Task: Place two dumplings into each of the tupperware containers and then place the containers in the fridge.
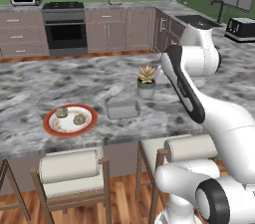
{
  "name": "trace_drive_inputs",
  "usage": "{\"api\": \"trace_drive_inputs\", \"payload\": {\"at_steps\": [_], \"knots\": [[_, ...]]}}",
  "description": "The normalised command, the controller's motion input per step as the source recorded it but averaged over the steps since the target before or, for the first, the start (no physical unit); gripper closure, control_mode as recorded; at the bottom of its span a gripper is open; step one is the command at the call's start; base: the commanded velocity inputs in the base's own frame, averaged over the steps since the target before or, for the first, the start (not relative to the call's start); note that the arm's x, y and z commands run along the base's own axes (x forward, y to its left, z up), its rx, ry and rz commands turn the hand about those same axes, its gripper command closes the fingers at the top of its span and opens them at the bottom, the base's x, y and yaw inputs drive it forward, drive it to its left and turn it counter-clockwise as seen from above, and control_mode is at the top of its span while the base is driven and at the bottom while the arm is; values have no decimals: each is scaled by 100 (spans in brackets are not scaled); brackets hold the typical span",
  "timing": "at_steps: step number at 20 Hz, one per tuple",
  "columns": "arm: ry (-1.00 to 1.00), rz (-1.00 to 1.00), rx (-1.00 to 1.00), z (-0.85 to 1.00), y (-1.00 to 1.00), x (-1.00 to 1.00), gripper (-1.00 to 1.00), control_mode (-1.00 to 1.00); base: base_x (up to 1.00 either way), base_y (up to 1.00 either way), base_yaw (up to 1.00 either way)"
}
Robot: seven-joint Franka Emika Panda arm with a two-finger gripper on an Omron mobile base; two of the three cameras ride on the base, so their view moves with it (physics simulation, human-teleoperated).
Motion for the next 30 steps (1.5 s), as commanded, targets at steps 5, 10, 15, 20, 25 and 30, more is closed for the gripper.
{"api": "trace_drive_inputs", "payload": {"at_steps": [5, 10, 15, 20, 25, 30], "knots": [[5, 1, 0, -4, 13, 0, -100, -100, 0, 0, 0], [10, 8, 0, -18, 79, 6, -100, -100, 0, 0, 0], [20, 18, 3, -24, 84, 30, -100, -100, 0, 0, 0], [19, 15, 9, -35, 82, 46, -100, -100, 0, 0, 0], [14, 11, 5, -36, 86, 25, -100, -100, 0, 0, 0], [7, 3, -1, -27, 76, 22, -100, -100, 0, 0, 0]]}}
